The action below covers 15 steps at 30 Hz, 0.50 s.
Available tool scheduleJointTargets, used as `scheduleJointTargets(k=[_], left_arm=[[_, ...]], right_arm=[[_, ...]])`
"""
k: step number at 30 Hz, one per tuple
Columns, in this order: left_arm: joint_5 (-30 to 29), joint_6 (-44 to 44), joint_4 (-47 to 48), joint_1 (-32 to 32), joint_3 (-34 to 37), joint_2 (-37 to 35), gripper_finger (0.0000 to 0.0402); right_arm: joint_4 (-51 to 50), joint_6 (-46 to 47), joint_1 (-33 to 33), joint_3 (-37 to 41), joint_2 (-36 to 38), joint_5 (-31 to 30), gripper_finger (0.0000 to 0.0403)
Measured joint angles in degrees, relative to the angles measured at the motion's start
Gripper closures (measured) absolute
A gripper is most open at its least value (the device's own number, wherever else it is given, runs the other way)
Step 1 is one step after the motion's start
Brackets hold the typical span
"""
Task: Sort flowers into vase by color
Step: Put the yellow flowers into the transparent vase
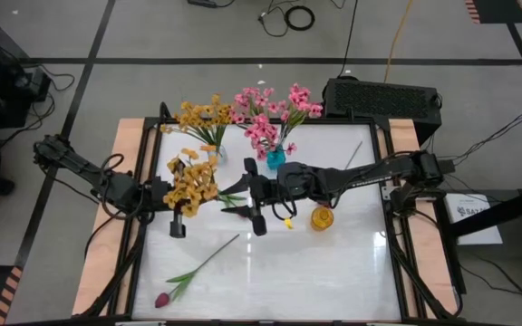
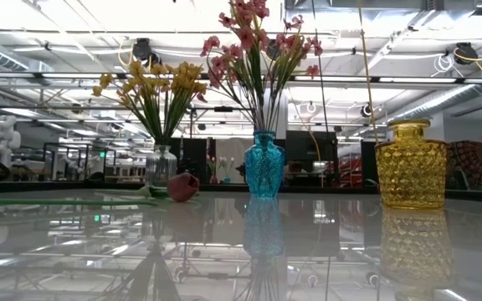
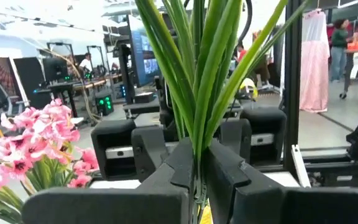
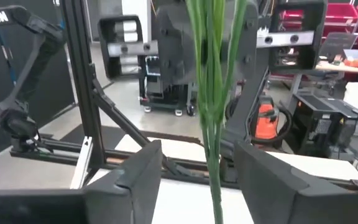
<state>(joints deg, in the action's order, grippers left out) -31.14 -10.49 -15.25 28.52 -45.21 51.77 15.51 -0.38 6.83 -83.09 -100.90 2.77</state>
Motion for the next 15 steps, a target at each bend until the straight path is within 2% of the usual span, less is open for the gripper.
scheduleJointTargets(k=[3,9,15], left_arm=[[0.0,-0.7,-0.6,0.0,0.0,0.3,0.0376],[-0.1,-2.4,-1.4,0.0,0.0,0.3,0.0375],[0.0,-3.2,-2.9,0.0,0.0,0.4,0.0375]], right_arm=[[0.0,0.4,0.0,0.0,0.0,-0.9,0.0246],[0.1,0.3,0.0,0.0,0.0,-1.2,0.0336],[0.6,-0.2,-0.1,-0.1,-0.2,-1.5,0.0391]])
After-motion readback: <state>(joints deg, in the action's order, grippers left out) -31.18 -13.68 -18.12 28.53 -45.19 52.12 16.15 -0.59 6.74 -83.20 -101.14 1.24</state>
